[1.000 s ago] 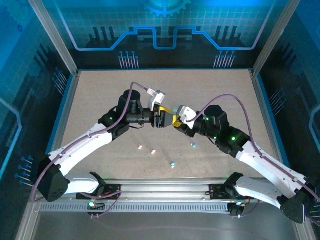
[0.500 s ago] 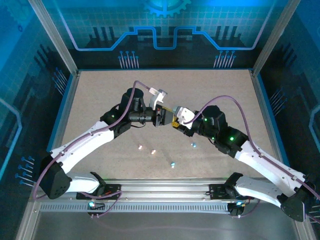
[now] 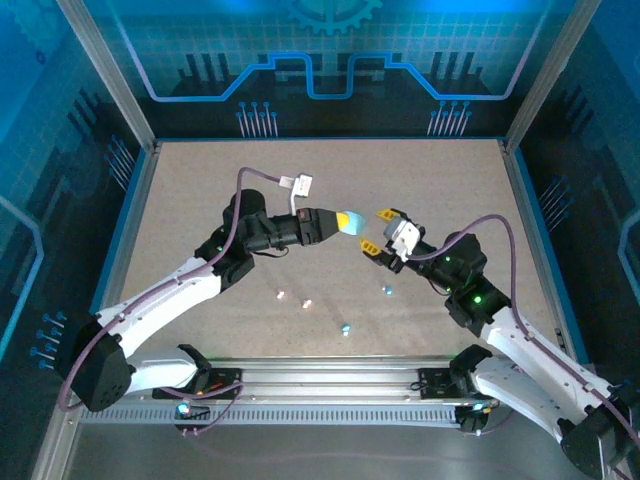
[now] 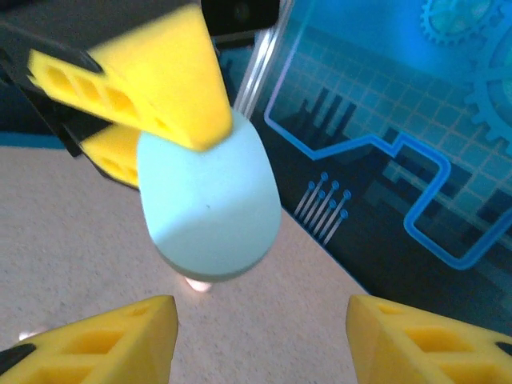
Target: Insert the wireless bluetooth earbuds into the charging case
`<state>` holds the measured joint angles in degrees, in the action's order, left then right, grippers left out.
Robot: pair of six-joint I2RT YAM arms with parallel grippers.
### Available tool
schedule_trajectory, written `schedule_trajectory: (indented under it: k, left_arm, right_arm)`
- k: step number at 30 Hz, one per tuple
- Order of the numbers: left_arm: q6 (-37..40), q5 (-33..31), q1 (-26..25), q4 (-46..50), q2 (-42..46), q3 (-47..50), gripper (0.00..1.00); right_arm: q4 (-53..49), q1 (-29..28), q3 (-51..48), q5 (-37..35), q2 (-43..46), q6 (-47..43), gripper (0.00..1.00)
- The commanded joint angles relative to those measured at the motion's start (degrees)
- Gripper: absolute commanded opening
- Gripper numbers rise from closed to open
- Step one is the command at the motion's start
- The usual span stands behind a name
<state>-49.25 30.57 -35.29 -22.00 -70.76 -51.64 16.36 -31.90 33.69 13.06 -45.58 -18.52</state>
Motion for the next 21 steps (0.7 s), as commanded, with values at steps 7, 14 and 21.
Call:
schedule_trajectory:
  k: [7,14,21]
  left_arm:
    - [-6.3,2.3,0.4,-7.5,0.5,0.2,0.10]
    - [-5.8,2.3,0.3,-6.5,0.8,-0.1,0.10]
    - [-5.6,3.0,0.4,-6.7,0.7,-0.6,0.10]
  right_arm:
    - [6.8,0.7,4.3,8.9,-3.3,1.7,0.54]
    - [7.3,0.9,6.0,9.3,-4.1,1.9,0.48]
    - [4.0,1.1,7.8,10.3,-5.9,0.5,0.46]
